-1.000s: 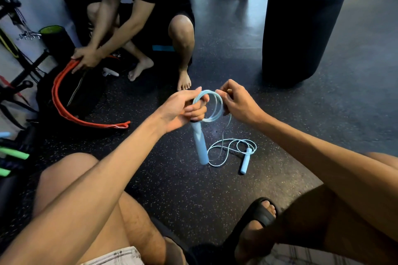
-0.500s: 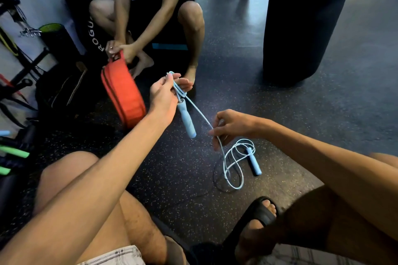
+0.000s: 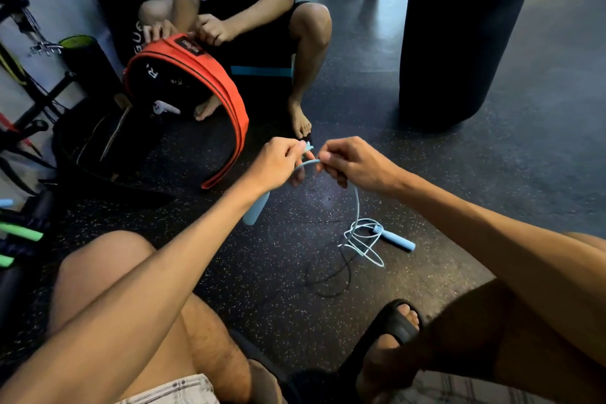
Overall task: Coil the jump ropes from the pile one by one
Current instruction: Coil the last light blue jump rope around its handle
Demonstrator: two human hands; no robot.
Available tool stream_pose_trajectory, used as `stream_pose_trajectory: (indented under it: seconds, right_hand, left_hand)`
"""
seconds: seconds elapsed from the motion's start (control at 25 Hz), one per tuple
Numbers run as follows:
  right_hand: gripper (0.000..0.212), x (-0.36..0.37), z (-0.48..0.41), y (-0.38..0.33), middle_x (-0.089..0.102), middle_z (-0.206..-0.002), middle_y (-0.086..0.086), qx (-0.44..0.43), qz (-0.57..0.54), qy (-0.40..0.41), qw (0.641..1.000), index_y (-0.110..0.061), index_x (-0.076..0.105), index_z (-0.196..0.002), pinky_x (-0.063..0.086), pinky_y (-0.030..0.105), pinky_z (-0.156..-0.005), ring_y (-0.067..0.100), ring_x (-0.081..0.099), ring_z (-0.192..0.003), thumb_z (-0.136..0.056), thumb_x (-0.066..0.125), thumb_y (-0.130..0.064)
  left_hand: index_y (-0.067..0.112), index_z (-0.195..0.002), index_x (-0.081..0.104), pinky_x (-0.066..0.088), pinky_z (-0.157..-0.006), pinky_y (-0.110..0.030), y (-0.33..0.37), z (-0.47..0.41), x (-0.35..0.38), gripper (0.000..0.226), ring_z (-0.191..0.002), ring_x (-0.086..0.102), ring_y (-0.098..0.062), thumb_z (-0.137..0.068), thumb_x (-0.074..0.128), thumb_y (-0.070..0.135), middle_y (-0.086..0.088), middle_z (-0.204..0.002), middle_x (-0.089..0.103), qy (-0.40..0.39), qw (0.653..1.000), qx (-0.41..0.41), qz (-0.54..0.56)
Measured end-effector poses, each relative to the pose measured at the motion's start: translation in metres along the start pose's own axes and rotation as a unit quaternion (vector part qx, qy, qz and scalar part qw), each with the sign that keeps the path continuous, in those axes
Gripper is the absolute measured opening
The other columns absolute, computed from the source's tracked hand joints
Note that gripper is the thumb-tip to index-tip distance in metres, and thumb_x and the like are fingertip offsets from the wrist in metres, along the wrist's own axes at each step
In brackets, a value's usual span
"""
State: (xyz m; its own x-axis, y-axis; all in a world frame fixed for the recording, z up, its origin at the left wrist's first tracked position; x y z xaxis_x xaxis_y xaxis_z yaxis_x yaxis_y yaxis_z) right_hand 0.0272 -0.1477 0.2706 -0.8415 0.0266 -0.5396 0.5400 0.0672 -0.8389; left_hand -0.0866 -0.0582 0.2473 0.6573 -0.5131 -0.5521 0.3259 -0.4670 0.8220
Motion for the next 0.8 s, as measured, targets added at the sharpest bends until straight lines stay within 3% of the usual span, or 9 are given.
stream_pose_trajectory:
  seconds: [0.12,0.24,0.4,0.52,0.6,0.8]
  right_hand:
    - [0.028,-0.014,-0.005,0.004,0.050,-0.049,-0.013,-0.001,0.072,0.067,0.995,0.004,0.064,-0.081,0.037,0.020,-0.050,0.002,0.042,-0.044,-0.100,0.049,-0.012]
    - [0.026,-0.023,-0.008,0.011,0.051,-0.053,-0.011,-0.002,0.116,0.112,0.987,0.001,0.064,-0.079,0.038,0.026,-0.054,0.002,0.045,-0.045,-0.096,0.055,-0.016]
    - [0.024,-0.025,-0.010,0.016,0.054,-0.057,-0.003,0.010,0.037,0.144,0.989,-0.011,0.054,-0.078,0.039,0.031,-0.053,0.012,0.045,-0.051,-0.094,0.062,-0.028]
    - [0.025,-0.022,-0.009,0.016,0.053,-0.057,0.007,0.025,-0.030,0.151,0.988,-0.011,0.049,-0.079,0.042,0.035,-0.051,0.018,0.048,-0.050,-0.099,0.055,-0.025]
    - [0.022,-0.014,-0.007,0.020,0.060,-0.060,0.015,0.057,-0.065,0.126,0.988,-0.008,0.048,-0.086,0.053,0.044,-0.058,0.028,0.060,-0.055,-0.102,0.048,-0.023]
    - [0.012,0.016,0.007,0.043,0.070,-0.079,0.027,0.169,-0.115,-0.031,0.978,-0.005,0.042,-0.101,0.058,0.056,-0.076,0.046,0.070,-0.077,-0.102,0.047,-0.016]
  left_hand:
    - [0.008,-0.081,0.068,0.037,-0.041,-0.020,0.004,0.006,0.015,0.043,-0.036,0.044,-0.008,-0.105,0.035,0.022,-0.007,-0.049,0.050,-0.106,0.992,-0.035,0.052]
    - [0.004,-0.077,0.066,0.022,-0.042,-0.023,0.005,0.010,0.022,0.050,-0.037,0.025,-0.012,-0.106,0.032,0.028,-0.003,-0.046,0.032,-0.182,0.964,-0.088,0.172]
    - [0.005,-0.069,0.055,0.013,-0.043,-0.026,0.012,0.011,0.020,0.045,-0.036,0.014,-0.009,-0.102,0.037,0.029,0.006,-0.040,0.021,-0.209,0.922,-0.117,0.306]
    - [0.007,-0.074,0.051,0.014,-0.041,-0.025,0.018,0.008,0.015,0.041,-0.035,0.014,-0.007,-0.103,0.033,0.030,0.009,-0.039,0.020,-0.198,0.869,-0.112,0.440]
    - [0.007,-0.081,0.051,0.019,-0.045,-0.024,0.019,0.006,0.009,0.039,-0.038,0.017,-0.007,-0.104,0.032,0.031,0.009,-0.043,0.022,-0.174,0.838,-0.099,0.507]
    - [0.003,-0.092,0.053,0.036,-0.057,-0.024,0.011,-0.006,-0.014,0.035,-0.047,0.035,-0.009,-0.105,0.028,0.025,0.004,-0.053,0.038,-0.024,0.770,-0.092,0.631]
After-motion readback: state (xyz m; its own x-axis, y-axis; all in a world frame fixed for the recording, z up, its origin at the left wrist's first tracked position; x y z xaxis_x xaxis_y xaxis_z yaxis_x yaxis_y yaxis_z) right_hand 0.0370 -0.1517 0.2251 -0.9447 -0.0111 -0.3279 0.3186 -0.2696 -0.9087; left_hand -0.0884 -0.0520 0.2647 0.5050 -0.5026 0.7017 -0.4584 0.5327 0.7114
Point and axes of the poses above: each hand's wrist, its own z-axis away from the middle knuckle, its own x-axis out of the palm, y = z × x, the point moved 6 cm from there along -z, towards the middle knuckle
